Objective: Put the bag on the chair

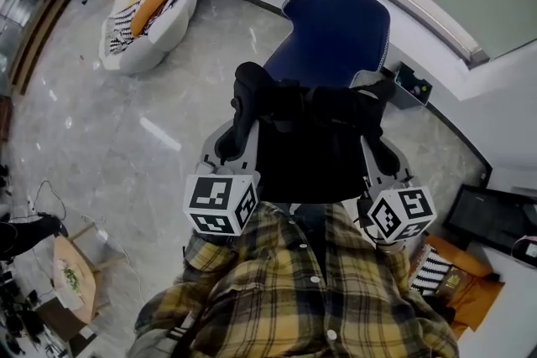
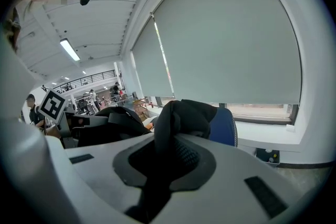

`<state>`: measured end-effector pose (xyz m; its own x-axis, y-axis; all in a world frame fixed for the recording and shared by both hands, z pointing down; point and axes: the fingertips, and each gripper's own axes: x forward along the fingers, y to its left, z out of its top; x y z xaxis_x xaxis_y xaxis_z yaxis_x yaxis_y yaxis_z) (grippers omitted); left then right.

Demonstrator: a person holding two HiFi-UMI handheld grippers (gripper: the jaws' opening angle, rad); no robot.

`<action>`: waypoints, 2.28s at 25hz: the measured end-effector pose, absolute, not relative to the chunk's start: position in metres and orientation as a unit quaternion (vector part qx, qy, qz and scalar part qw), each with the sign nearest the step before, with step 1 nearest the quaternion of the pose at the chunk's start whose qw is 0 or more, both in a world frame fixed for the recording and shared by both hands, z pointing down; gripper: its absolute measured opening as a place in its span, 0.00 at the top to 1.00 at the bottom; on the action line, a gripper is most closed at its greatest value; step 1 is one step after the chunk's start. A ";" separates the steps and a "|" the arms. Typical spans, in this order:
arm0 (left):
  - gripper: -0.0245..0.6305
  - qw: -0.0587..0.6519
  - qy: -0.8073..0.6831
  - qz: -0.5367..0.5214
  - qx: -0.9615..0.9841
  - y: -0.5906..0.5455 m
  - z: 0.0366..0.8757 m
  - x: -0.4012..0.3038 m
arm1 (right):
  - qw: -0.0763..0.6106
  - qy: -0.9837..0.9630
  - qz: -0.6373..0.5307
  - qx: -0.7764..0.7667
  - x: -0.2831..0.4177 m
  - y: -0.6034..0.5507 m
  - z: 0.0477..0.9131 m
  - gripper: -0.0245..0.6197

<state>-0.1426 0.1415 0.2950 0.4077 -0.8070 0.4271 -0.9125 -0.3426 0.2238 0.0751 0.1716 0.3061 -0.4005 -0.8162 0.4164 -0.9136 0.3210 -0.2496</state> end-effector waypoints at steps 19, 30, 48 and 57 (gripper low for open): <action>0.86 0.240 -0.512 0.128 0.815 0.088 0.313 -0.131 | 0.106 -0.782 0.260 0.557 0.091 0.124 0.324 0.88; 0.86 0.239 -0.543 0.125 0.795 0.004 0.313 -0.104 | 0.105 -0.803 0.256 0.528 0.117 0.024 0.325 0.88; 0.86 0.232 -0.623 0.096 0.741 -0.112 0.287 -0.071 | 0.102 -0.858 0.229 0.449 0.145 -0.138 0.304 0.88; 0.86 0.241 -0.622 0.111 0.737 -0.123 0.294 -0.083 | 0.104 -0.850 0.252 0.451 0.133 -0.146 0.317 0.88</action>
